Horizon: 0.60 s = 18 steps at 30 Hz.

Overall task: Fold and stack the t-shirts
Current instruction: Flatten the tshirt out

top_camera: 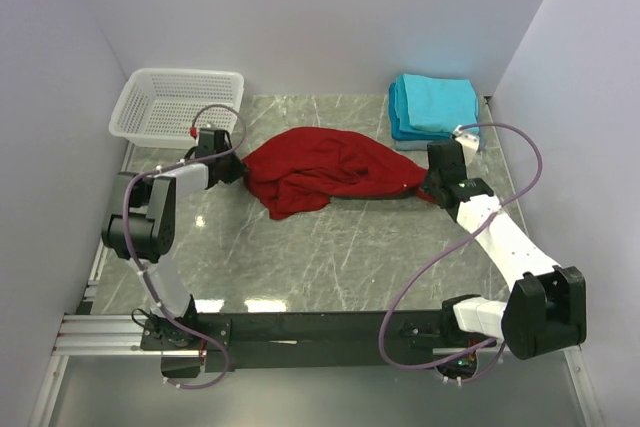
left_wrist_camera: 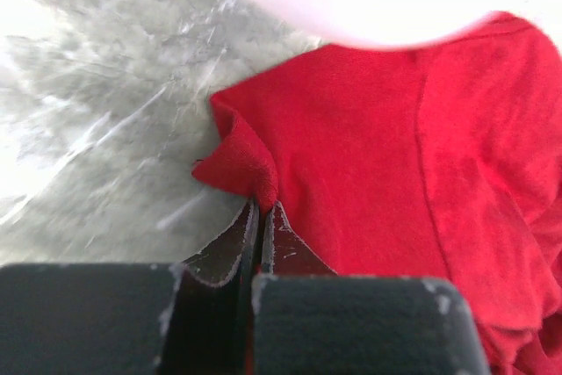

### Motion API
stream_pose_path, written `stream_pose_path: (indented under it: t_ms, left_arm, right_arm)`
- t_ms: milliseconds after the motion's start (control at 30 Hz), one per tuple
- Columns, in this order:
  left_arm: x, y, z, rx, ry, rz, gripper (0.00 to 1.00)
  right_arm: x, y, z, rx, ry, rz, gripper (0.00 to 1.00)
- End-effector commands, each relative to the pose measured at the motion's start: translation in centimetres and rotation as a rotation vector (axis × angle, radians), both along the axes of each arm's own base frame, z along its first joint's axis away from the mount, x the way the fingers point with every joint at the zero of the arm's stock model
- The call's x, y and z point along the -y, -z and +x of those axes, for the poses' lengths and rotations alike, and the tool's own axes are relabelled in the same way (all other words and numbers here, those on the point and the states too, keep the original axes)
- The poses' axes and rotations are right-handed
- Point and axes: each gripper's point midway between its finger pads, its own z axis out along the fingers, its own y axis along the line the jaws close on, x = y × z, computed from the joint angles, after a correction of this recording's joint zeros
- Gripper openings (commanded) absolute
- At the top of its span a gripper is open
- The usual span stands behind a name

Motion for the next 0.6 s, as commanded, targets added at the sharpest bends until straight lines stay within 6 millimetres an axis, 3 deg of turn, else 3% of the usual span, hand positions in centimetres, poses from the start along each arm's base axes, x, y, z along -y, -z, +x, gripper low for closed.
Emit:
stream_pose_path:
  t_ms: [0,133,200,233,267,333,367,433,467,533,567]
  left_arm:
    - [-0.4,-9.2,2.6,0.211,-0.006,0.033,0.01]
    - [-1.4,-18.4,3.4,0.390,-0.031,0.080,0.01]
    - [-2.3,-24.3,2.9,0.503,-0.066,0.101,0.01]
    - [-2.6,-26.3,2.5,0.544,-0.071,0.114,0.01]
    - [-3.0,-29.5,1.3,0.612,-0.081,0.117,0.01]
    - [-3.8,-33.7,-0.1,0.702,-0.107,0.136,0.01]
    - [-4.3,-36.8,-1.8,0.775,-0.124,0.136,0.01]
    - [-5.4,-40.2,-3.9,0.849,-0.162,0.158,0.01]
    - [-5.9,-43.1,-6.2,0.917,-0.179,0.155,0.01]
    - [-6.8,-46.2,-8.8,0.991,-0.211,0.168,0.01]
    - [-7.3,-48.4,-11.2,1.049,-0.226,0.166,0.01]
  right_arm:
    - [-0.5,-5.9,3.2,0.172,0.000,0.025,0.00]
    - [0.6,-13.7,4.3,0.349,0.032,-0.017,0.00]
    - [1.7,-17.4,3.7,0.434,0.056,-0.051,0.00]
    - [2.1,-19.7,3.4,0.482,0.062,-0.074,0.00]
    - [2.6,-21.8,2.6,0.535,0.075,-0.081,0.00]
    - [3.7,-25.5,1.4,0.609,0.099,-0.116,0.00]
    - [4.1,-27.3,0.2,0.656,0.109,-0.119,0.00]
    - [4.8,-30.7,-1.6,0.734,0.117,-0.144,0.00]
    - [5.2,-32.5,-3.1,0.784,0.121,-0.143,0.00]
    - [5.6,-35.4,-5.2,0.853,0.108,-0.166,0.00]
    - [6.0,-36.8,-6.9,0.900,0.111,-0.164,0.00]
